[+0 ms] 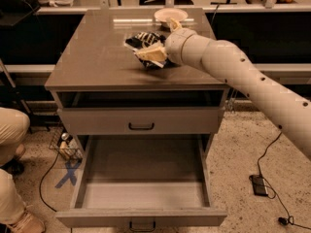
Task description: Pick blue chip bag from middle drawer and place on counter
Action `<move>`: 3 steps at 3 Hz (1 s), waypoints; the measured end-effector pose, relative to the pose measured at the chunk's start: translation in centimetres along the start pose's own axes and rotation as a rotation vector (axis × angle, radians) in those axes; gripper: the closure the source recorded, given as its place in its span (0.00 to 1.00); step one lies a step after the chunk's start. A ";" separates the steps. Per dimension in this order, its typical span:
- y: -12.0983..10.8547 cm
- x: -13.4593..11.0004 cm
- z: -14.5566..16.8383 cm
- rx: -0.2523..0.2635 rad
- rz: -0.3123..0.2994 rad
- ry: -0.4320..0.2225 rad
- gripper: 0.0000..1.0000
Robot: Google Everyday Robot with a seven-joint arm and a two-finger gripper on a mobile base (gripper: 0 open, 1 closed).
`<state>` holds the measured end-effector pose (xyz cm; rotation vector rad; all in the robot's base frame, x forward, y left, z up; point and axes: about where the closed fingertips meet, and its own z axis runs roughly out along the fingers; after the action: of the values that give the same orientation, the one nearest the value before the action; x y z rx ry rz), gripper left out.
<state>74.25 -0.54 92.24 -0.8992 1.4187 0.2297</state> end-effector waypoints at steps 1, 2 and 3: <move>0.0 0.1 -0.6 -0.005 -0.004 0.007 0.00; -1.9 -1.3 -3.8 0.036 -0.019 0.001 0.00; -4.0 -2.8 -6.5 0.079 -0.041 0.000 0.00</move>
Offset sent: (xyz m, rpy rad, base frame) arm -0.0291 -0.0579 0.0331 0.0006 -0.0339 -0.0563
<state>71.33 -6.41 97.07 -0.8623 1.3979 0.1414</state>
